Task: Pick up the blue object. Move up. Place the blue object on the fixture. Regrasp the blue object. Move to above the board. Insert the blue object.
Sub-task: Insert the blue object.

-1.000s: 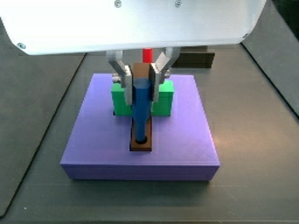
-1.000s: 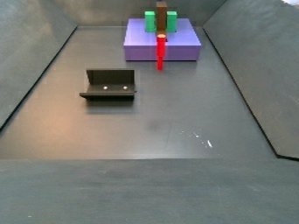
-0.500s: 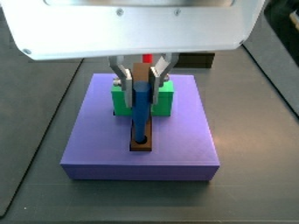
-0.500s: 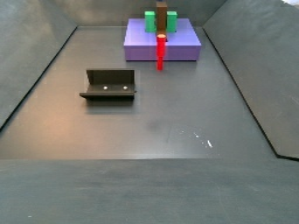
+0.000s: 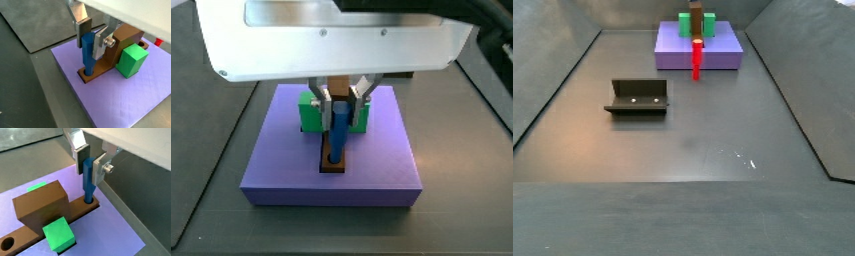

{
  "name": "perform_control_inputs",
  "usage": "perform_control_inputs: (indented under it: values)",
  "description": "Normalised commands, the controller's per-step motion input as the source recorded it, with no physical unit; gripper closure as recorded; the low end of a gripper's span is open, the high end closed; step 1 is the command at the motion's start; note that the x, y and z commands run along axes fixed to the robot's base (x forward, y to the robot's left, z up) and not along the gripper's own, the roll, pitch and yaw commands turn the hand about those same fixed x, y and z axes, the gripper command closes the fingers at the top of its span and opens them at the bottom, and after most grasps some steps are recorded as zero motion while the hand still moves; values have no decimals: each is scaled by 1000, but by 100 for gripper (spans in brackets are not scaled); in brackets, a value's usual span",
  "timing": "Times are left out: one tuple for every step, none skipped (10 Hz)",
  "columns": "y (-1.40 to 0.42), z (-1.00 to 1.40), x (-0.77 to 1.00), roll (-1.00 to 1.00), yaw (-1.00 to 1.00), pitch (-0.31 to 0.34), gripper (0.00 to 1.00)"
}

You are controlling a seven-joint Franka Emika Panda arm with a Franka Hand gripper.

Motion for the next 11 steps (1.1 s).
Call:
perform_control_inputs:
  values:
    - [0,-223,9,101,0,0,100]
    - [0,-231,0,99,0,0,100]
    - [0,-257,0,0,0,-13,100]
    - [-91,-257,-126,6,0,-56,100]
    - [-217,-271,0,7,0,0,100]
    - [-94,-306,0,16,0,0,100]
    - [0,-269,0,16,0,0,100]
    - [49,-226,54,0,0,0,100]
    - [157,-271,83,0,-6,0,100]
    - [49,-243,34,0,0,-26,100]
    - [0,0,0,0,0,0,100]
